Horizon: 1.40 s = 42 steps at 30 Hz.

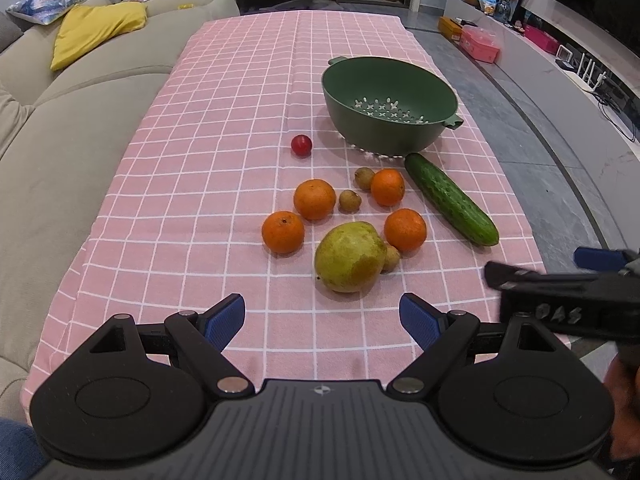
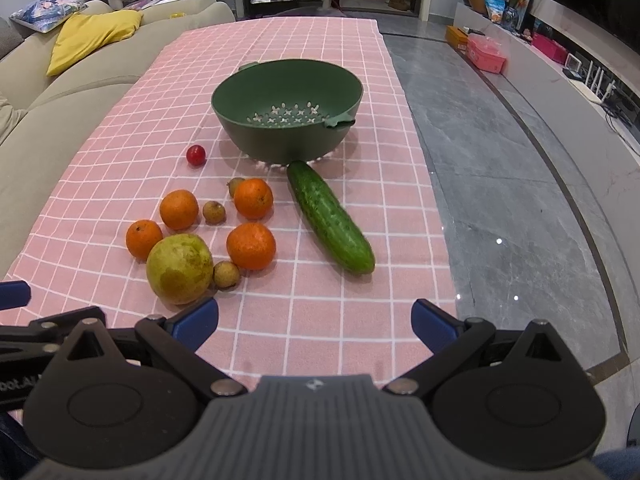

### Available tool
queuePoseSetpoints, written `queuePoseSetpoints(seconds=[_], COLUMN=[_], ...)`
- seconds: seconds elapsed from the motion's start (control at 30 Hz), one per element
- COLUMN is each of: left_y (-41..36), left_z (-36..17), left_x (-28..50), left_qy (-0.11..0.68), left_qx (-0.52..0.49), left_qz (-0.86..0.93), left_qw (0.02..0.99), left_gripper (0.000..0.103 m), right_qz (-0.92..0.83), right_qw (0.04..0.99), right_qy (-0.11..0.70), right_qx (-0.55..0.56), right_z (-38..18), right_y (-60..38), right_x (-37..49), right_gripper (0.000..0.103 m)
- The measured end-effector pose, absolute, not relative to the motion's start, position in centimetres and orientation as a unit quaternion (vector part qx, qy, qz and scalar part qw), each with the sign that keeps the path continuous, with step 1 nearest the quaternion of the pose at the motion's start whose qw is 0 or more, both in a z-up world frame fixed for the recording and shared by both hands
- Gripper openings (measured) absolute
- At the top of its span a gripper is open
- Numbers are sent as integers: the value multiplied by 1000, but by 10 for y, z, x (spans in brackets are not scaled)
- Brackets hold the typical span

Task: Organize fruits
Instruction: 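Grasp the pear with the left tool while the right tool grasps an orange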

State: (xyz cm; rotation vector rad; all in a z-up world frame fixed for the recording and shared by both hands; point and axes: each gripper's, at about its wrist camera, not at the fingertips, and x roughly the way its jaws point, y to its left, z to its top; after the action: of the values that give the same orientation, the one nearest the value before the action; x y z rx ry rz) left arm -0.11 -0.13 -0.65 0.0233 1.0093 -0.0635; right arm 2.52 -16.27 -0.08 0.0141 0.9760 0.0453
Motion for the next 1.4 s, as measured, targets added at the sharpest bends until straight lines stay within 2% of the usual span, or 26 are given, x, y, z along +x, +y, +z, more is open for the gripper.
queuePoseSetpoints(seconds=[0.23,0.33,0.4,0.47,0.53,0.6,0.63,0.97,1.1,1.27,1.4], left_y=[23,27,24,17,11,11,13,8,2,-6,-7], left_z=[-15,-22,-25,-28,-33,-39,-42,-63,-72,-81,-88], left_x=[8,10,11,12,14,20,24,48,55,62,68], left_qy=[492,492,487,479,472,474,479,469,464,456,458], left_qx=[-17,-18,-6,14,27,24,19,59,59,82,79], left_qz=[-24,-37,-62,-85,-103,-107,-109,-142,-168,-184,-197], left_qw=[870,870,871,874,875,874,871,870,868,867,864], left_gripper=[102,102,102,102,101,96,93,93,86,85,84], right_qz=[24,49,67,82,94,102,104,131,124,118,120], right_qw=[883,876,866,856,850,847,846,806,793,777,774], right_qy=[466,474,488,502,509,511,513,562,578,599,604], right_qx=[47,72,86,96,102,103,101,129,144,155,147], right_z=[2,0,-3,-6,-8,-10,-12,-47,-61,-75,-78], right_y=[-184,-184,-184,-183,-181,-180,-179,-155,-152,-149,-143], right_x=[39,46,53,62,70,78,83,128,147,162,166], right_gripper=[98,95,71,59,58,51,51,52,52,52,58])
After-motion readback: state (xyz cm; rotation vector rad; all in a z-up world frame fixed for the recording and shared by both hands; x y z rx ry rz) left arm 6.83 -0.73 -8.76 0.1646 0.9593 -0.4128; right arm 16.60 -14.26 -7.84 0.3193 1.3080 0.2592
